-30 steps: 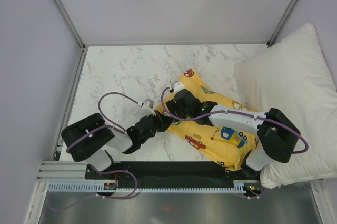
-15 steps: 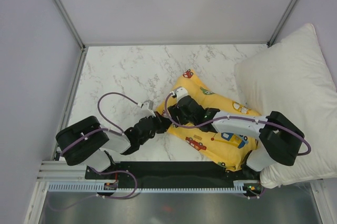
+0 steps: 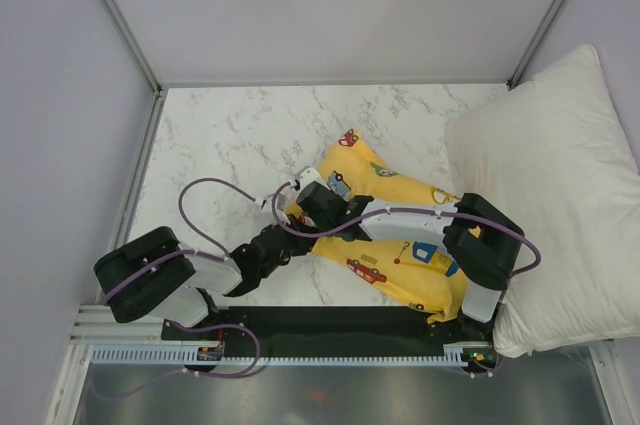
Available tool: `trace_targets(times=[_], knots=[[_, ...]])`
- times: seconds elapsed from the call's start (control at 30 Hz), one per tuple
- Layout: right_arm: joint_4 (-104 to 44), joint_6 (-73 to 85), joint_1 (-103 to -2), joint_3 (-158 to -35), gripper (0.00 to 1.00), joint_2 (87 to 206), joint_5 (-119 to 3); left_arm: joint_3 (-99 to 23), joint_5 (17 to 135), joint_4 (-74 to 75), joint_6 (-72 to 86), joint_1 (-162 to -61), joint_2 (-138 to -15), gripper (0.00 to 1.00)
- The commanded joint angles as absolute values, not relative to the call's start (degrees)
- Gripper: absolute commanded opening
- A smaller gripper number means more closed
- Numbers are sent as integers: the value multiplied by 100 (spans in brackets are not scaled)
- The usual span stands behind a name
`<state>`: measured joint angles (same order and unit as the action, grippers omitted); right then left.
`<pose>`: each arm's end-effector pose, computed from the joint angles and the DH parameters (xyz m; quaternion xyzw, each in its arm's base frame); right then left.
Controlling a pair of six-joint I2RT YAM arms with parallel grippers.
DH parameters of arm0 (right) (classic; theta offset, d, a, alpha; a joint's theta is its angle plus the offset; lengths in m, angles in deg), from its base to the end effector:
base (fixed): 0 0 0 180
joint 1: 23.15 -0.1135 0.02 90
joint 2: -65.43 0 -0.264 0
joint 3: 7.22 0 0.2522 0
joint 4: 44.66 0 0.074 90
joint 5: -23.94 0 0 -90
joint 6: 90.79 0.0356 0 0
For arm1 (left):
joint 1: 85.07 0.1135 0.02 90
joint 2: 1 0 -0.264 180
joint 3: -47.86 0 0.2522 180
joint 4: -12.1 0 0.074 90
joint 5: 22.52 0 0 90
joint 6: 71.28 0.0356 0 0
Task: Remove the pillowcase from the pillow
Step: Expand the opening of the pillowcase
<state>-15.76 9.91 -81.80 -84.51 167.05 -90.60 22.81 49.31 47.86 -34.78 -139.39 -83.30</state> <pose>0.2034 0.3054 0.1830 -0.3155 0.8745 0.0095 0.3682 0.1381 -0.1734 0.1235 -0.0830 0.8168 -0.3723 0.4329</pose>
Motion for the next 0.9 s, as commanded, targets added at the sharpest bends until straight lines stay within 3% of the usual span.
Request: trace_targets(times=[0.0,0.07,0.37,0.87], knots=[[-1201,932,-7975,-8426,33,17695,-9577,2461,5623,4167,-3340,-14202,-8116,2],[-1130,1072,-7975,-8426,0,17906,-9559,2382,5501,3966,-3296,-14211,-8081,2],[-964,2232,-8019,-7478,0,17109,-9779,1591,4358,2674,-3103,-14027,-8476,2],[-682,3173,-8669,-6721,0,16132,-8971,730,4349,2391,-2840,-12348,-8371,2]])
